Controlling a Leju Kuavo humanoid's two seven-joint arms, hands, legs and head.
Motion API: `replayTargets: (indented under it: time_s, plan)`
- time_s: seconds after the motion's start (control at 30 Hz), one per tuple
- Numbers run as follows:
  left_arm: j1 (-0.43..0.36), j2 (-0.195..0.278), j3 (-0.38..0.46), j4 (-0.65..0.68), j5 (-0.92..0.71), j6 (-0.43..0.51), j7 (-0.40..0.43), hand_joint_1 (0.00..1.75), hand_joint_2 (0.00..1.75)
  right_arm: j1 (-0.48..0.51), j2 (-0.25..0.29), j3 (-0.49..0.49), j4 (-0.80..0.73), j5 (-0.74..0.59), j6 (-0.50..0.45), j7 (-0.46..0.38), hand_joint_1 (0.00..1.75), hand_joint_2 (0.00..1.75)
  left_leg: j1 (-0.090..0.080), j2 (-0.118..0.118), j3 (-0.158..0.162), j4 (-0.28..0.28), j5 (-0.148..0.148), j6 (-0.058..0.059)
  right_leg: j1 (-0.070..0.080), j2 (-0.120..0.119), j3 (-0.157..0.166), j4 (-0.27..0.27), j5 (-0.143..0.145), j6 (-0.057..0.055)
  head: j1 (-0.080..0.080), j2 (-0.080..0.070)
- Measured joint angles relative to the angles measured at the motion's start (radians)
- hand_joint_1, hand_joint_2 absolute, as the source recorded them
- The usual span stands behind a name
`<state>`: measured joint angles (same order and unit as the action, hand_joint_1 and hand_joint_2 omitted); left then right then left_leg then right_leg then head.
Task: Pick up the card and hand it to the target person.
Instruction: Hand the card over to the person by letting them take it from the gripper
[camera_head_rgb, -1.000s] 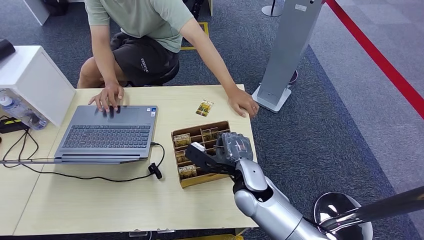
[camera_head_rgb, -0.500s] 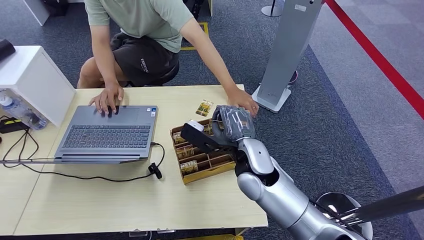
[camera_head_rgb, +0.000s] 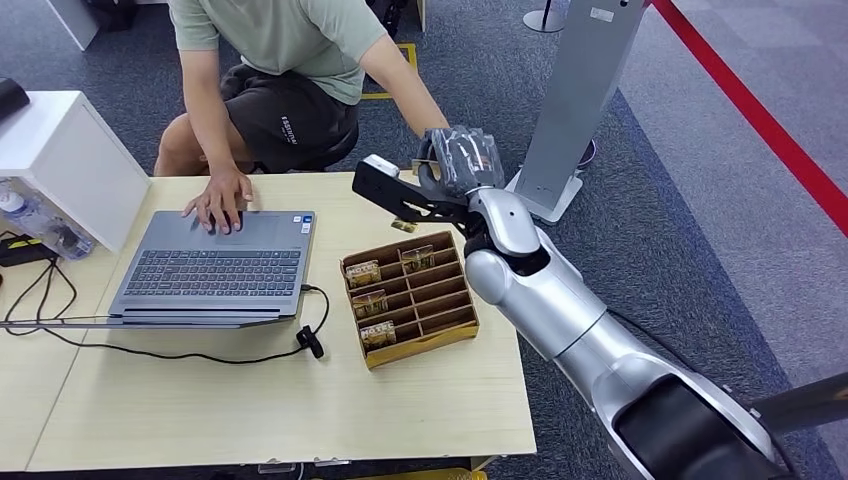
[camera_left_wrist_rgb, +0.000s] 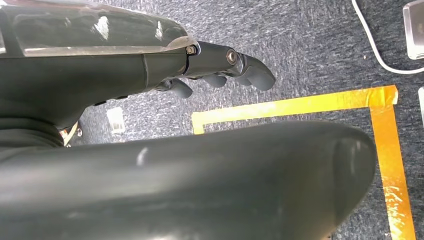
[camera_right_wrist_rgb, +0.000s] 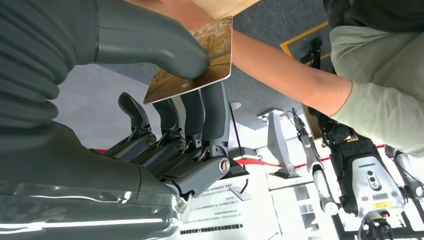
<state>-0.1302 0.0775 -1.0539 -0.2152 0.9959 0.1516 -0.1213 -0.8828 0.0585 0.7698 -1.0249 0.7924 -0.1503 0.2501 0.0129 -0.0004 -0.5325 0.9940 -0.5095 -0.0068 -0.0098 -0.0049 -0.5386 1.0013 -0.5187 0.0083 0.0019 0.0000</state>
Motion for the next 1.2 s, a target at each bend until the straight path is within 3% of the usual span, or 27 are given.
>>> replayTargets:
  time_s: [0.5, 1.2]
  plan:
    - [0.008, 0.000, -0.012, 0.000, 0.025, 0.005, -0.013, 0.00, 0.00, -0.071, 0.116, 0.020, 0.298, -0.021, -0.059, -0.057, 1.43, 1.75, 0.000, 0.000, 0.000, 0.000, 0.000, 0.000, 0.000, 0.000, 0.000, 0.000, 0.000, 0.000, 0.000, 0.000]
    - [0.021, 0.001, -0.013, 0.000, 0.033, 0.017, -0.018, 0.00, 0.00, -0.083, 0.156, 0.036, 0.396, -0.035, -0.066, -0.064, 1.43, 1.75, 0.000, 0.000, 0.000, 0.000, 0.000, 0.000, 0.000, 0.000, 0.000, 0.000, 0.000, 0.000, 0.000, 0.000]
